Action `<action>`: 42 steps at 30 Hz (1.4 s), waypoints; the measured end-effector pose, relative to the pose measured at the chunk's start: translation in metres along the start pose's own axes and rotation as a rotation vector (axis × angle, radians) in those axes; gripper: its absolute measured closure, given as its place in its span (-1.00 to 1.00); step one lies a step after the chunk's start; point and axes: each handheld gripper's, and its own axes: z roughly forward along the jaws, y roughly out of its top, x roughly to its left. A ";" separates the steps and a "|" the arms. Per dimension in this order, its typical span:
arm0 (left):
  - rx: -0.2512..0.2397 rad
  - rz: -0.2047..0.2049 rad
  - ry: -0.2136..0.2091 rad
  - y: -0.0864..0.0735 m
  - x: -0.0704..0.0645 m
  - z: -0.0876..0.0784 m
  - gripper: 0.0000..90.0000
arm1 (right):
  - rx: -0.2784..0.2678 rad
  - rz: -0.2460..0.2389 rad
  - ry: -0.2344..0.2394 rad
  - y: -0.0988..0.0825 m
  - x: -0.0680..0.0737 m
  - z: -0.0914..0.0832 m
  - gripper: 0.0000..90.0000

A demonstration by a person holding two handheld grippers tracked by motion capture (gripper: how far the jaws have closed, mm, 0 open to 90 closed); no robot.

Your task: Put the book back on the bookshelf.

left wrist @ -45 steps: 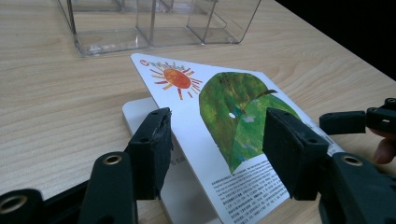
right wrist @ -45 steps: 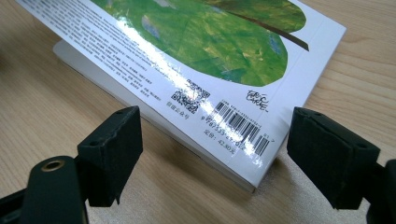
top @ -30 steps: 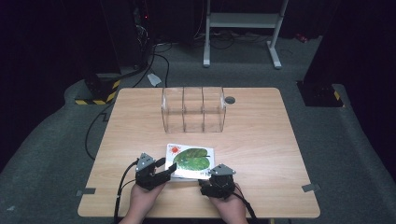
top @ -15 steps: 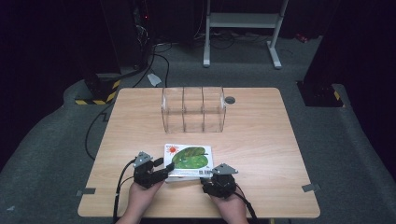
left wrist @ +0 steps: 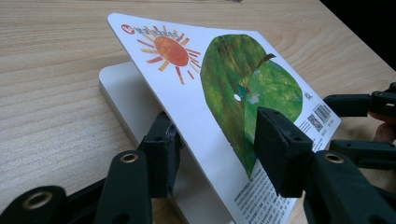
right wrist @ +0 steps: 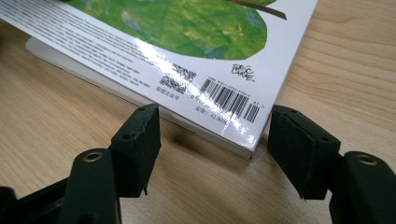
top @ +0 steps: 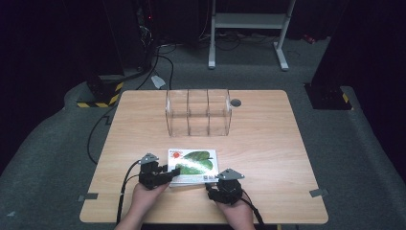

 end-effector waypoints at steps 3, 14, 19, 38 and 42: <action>-0.003 0.019 -0.001 0.000 0.001 -0.001 0.19 | -0.006 -0.010 0.000 -0.001 -0.001 -0.001 -0.25; -0.020 0.123 0.031 -0.001 -0.004 -0.004 0.35 | -0.032 0.031 0.019 -0.004 -0.009 -0.008 -0.29; -0.040 0.198 0.043 -0.003 -0.009 -0.006 0.40 | -0.042 0.044 0.035 -0.003 -0.014 -0.010 -0.28; -0.095 0.338 0.074 -0.009 -0.018 -0.010 0.40 | -0.089 0.084 0.077 -0.002 -0.025 -0.015 -0.20; -0.116 0.375 0.079 -0.009 -0.022 -0.013 0.41 | -0.135 0.045 0.062 -0.003 -0.027 -0.017 -0.16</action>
